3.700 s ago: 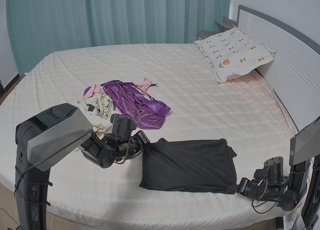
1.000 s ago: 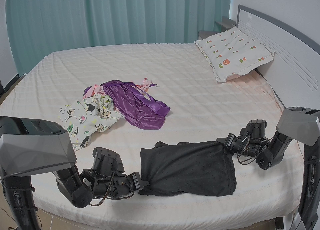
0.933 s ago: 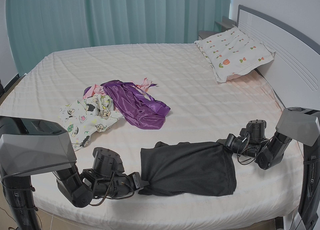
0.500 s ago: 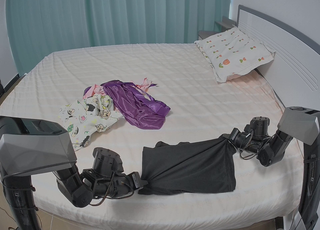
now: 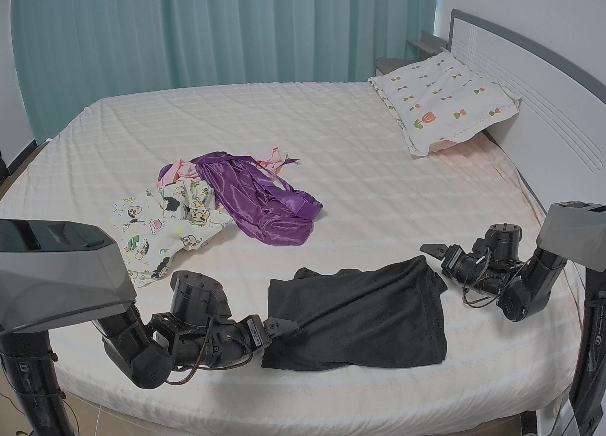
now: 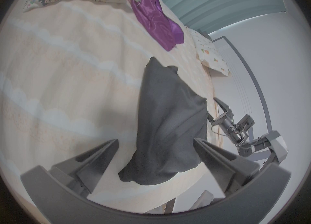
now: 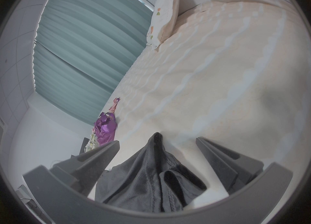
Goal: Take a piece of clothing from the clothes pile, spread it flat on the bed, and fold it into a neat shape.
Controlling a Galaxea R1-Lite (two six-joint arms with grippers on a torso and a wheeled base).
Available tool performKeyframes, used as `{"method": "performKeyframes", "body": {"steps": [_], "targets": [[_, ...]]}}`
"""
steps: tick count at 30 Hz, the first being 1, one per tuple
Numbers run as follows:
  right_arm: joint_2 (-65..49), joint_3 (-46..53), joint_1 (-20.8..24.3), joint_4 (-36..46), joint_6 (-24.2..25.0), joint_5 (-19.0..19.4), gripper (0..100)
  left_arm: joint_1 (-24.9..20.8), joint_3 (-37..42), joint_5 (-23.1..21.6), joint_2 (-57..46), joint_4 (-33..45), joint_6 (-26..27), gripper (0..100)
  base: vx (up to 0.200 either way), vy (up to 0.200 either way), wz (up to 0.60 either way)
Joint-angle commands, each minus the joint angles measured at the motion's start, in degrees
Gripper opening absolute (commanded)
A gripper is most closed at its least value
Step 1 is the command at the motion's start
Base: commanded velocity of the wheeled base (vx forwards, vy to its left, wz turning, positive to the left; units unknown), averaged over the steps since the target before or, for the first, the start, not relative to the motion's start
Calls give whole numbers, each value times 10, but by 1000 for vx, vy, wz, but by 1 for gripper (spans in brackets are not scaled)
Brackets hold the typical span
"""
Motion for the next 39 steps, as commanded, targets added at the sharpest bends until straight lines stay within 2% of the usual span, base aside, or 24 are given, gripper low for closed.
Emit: {"method": "performKeyframes", "body": {"steps": [1,6,8,10,13,27,33,39], "targets": [[-78,93,-25,-13,2,1,100,19,-31,2,-29,-1,2,100,0,0,0],[-120,184,-25,-37,4,-2,100,23,-71,5,-4,3,4,100,0,0,0],[-141,234,-19,-49,17,-11,100,21,-90,7,24,3,7,100,0,0,0],[-151,262,-14,-60,35,-30,100,20,-102,9,43,2,7,100,0,0,0],[-151,286,-5,-75,53,-38,100,18,-118,10,61,3,7,100,0,0,0],[-134,292,0,-86,57,-38,100,11,-124,12,79,6,18,100,0,0,0],[-136,301,1,-86,57,-38,100,9,-120,39,73,6,18,100,0,0,0],[-134,301,1,-89,56,-38,100,10,-107,41,57,27,19,100,0,0,0]]}}
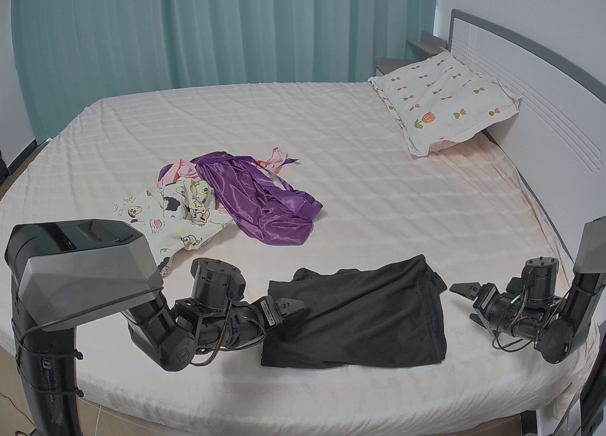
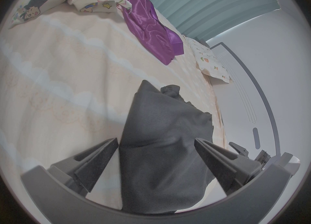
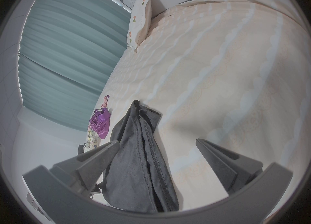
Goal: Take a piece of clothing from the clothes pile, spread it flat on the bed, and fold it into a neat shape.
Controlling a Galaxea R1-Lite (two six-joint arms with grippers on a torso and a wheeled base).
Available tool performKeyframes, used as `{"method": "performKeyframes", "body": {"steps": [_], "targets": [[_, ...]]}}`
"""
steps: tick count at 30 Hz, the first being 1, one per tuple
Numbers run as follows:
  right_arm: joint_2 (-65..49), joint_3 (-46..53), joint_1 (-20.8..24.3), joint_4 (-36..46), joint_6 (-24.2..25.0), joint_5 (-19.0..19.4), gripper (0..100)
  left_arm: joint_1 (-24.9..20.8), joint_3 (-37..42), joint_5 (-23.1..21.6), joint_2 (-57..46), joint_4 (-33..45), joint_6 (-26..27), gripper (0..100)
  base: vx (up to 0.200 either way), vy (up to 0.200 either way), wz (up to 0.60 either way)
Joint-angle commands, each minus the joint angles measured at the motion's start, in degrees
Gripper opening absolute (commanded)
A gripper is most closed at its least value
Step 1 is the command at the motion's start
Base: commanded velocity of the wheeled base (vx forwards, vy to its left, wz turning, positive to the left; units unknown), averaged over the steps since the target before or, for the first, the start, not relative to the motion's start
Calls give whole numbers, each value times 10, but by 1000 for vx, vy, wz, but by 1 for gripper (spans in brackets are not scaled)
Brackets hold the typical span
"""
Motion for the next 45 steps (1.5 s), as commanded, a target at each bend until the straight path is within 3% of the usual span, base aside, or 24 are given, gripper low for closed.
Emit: {"method": "performKeyframes", "body": {"steps": [1,13,14,36,45], "targets": [[2,0,0,-3,0,0,100,1,5,0,-11,6,0,100,0,0,0],[16,12,7,-36,0,0,100,-10,-34,-5,15,6,-3,100,0,0,0],[16,12,7,-36,0,0,100,-11,-34,-5,15,6,-3,0,0,0,0],[18,21,0,-37,2,1,100,18,39,24,-47,7,-6,0,0,0,0],[14,26,0,-37,2,2,100,30,71,24,-76,6,-6,0,0,200,0]]}}
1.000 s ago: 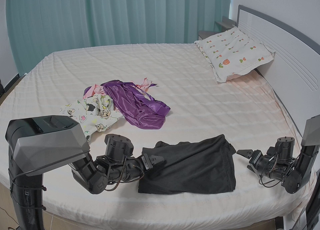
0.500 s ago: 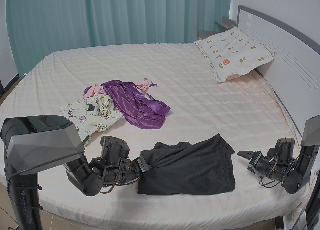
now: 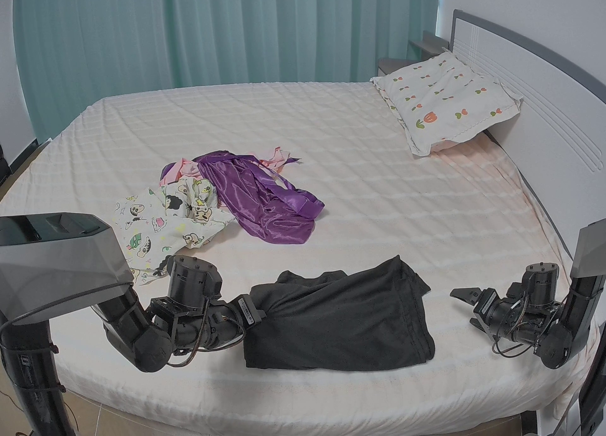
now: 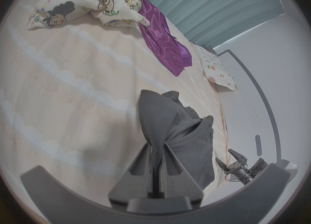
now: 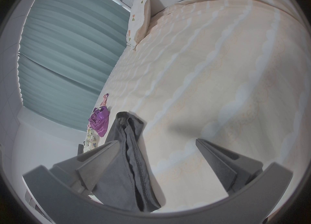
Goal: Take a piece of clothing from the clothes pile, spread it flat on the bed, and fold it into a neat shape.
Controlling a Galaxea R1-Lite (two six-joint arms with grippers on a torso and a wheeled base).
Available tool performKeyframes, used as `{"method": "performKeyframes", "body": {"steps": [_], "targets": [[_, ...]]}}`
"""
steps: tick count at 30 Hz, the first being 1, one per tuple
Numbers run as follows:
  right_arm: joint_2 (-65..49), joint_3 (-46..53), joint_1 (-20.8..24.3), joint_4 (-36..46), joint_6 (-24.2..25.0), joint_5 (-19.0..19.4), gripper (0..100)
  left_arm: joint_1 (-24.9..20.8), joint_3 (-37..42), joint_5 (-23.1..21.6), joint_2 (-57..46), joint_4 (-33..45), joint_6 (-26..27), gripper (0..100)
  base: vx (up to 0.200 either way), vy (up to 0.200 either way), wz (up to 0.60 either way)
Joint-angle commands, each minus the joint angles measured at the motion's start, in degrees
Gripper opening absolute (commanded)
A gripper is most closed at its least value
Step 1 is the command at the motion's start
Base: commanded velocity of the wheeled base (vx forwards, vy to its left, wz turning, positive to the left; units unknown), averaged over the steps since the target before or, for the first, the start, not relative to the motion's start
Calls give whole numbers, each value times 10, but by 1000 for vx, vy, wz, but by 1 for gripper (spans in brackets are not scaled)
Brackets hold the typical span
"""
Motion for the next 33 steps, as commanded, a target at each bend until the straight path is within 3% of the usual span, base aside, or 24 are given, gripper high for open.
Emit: {"method": "performKeyframes", "body": {"steps": [1,18,33], "targets": [[-2,2,1,0,0,0,100,5,14,0,-20,-1,0,0,0,200,0],[2,20,6,-30,-1,-1,100,43,65,0,-48,-4,0,0,0,200,0],[2,28,9,-38,-1,0,100,50,108,-5,-71,-9,-2,0,0,200,0]]}}
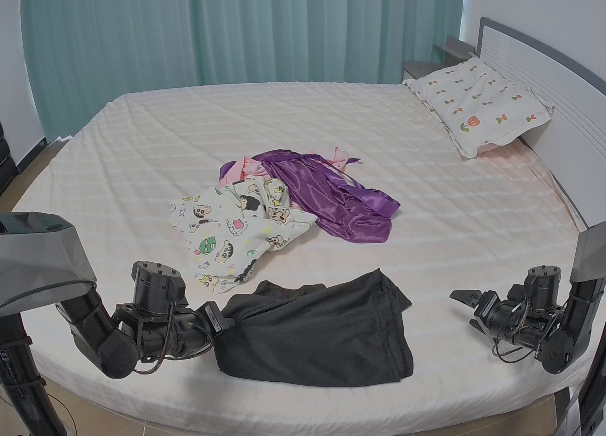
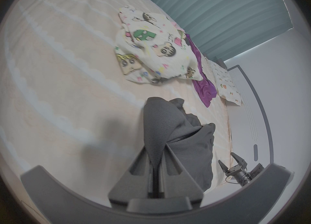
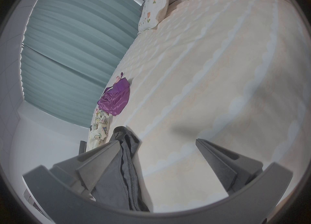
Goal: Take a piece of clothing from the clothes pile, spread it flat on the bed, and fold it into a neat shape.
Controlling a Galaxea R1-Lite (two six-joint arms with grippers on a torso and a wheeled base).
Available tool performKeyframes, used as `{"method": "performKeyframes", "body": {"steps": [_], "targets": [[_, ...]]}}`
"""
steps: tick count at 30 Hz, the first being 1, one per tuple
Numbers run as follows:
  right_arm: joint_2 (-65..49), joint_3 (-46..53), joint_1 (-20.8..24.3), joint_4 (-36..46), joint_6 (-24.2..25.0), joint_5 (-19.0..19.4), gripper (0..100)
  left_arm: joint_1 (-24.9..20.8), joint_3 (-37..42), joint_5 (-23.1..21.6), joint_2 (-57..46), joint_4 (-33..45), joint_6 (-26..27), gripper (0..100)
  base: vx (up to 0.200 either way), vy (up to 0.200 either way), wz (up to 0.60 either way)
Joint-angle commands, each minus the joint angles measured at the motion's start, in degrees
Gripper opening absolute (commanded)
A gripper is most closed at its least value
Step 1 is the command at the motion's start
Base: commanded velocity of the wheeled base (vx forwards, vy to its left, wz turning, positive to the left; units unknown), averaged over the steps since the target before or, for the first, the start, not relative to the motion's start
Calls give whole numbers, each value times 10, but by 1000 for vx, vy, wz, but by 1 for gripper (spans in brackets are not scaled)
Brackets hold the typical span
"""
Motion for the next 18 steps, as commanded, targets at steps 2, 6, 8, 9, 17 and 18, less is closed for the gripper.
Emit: {"method": "performKeyframes", "body": {"steps": [2,6,8,9,17,18], "targets": [[1,5,8,-2,0,0,100,1,17,3,-11,0,0,0,0,200,0],[2,7,9,-5,0,1,100,6,17,3,-15,0,2,0,0,200,0],[2,7,9,-5,0,1,100,11,19,1,-21,1,0,0,0,200,0],[2,7,9,-5,0,1,100,12,21,0,-22,1,0,0,0,200,0],[3,7,10,-5,0,1,100,12,31,-1,-21,0,0,0,0,200,0],[3,7,10,-5,0,2,100,12,31,-1,-21,0,0,0,0,200,0]]}}
